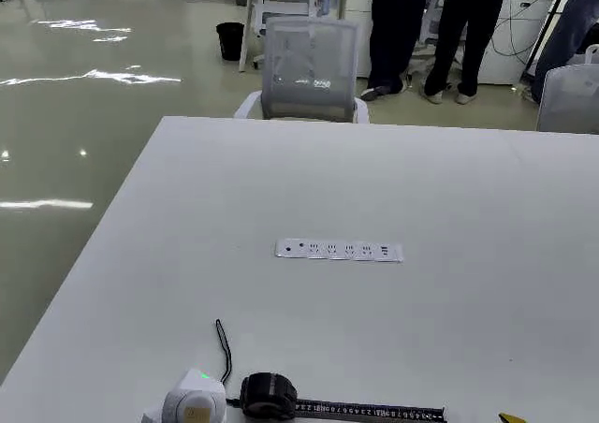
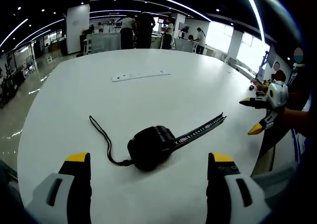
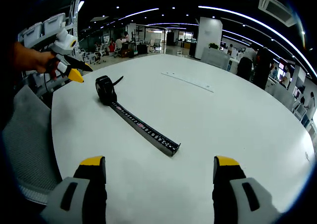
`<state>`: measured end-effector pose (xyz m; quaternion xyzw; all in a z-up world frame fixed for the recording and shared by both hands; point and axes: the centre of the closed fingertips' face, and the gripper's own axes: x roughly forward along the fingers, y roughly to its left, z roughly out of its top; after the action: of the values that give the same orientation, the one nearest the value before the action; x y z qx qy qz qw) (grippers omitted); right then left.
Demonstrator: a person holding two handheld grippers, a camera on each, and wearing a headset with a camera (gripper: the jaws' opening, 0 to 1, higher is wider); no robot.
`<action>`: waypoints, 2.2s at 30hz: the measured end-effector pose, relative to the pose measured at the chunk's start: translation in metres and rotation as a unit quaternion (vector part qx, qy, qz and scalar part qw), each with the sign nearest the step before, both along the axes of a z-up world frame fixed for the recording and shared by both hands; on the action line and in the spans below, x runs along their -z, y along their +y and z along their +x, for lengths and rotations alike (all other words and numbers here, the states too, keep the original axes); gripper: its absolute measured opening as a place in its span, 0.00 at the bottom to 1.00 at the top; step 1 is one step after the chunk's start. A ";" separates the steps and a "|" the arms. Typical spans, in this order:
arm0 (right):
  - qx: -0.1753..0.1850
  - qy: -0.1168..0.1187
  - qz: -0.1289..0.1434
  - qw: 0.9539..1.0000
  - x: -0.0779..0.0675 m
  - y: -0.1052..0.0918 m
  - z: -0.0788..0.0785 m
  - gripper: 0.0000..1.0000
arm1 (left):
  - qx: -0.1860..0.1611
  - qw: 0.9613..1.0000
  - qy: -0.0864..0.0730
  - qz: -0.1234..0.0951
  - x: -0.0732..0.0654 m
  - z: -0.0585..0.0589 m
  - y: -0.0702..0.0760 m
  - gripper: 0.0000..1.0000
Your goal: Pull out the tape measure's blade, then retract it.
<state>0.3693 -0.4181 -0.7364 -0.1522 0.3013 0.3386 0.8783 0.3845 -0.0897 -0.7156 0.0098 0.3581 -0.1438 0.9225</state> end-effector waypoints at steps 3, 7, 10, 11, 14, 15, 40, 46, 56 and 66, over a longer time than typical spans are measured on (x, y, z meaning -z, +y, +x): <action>-0.005 0.002 -0.002 1.000 0.004 0.000 0.003 0.89 | -0.010 1.000 0.003 0.004 0.004 0.002 0.001 0.96; -0.010 0.005 -0.006 1.000 0.007 0.000 0.008 0.88 | -0.020 1.000 0.008 -0.004 0.008 0.005 -0.002 0.97; -0.014 0.006 -0.009 1.000 0.008 0.000 0.014 0.87 | -0.018 1.000 0.010 0.002 0.011 0.007 -0.006 0.97; -0.016 0.006 -0.009 1.000 0.008 0.000 0.016 0.86 | -0.019 1.000 0.009 0.003 0.011 0.008 -0.006 0.97; -0.033 0.010 -0.009 0.999 0.008 0.004 0.019 0.80 | -0.025 1.000 0.007 -0.001 0.012 0.013 -0.008 0.97; -0.037 0.011 -0.012 0.999 0.009 0.004 0.020 0.76 | -0.026 1.000 0.009 -0.005 0.014 0.014 -0.009 0.96; -0.066 0.033 -0.044 0.996 0.035 0.008 0.038 0.62 | -0.099 0.995 0.017 0.000 0.040 0.033 -0.012 0.89; -0.094 0.032 -0.073 0.992 0.043 0.008 0.040 0.58 | -0.126 0.992 0.015 0.003 0.043 0.035 -0.011 0.87; -0.109 0.033 -0.080 0.990 0.046 0.014 0.050 0.51 | -0.140 0.990 0.023 0.009 0.051 0.040 -0.012 0.85; -0.132 0.034 -0.092 0.986 0.051 0.024 0.053 0.44 | -0.133 0.990 0.030 0.016 0.059 0.038 -0.014 0.81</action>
<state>0.4220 -0.3937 -0.7878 -0.2594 0.3382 0.4276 0.7972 0.4225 -0.1040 -0.7744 -0.0271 0.3862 -0.0138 0.9219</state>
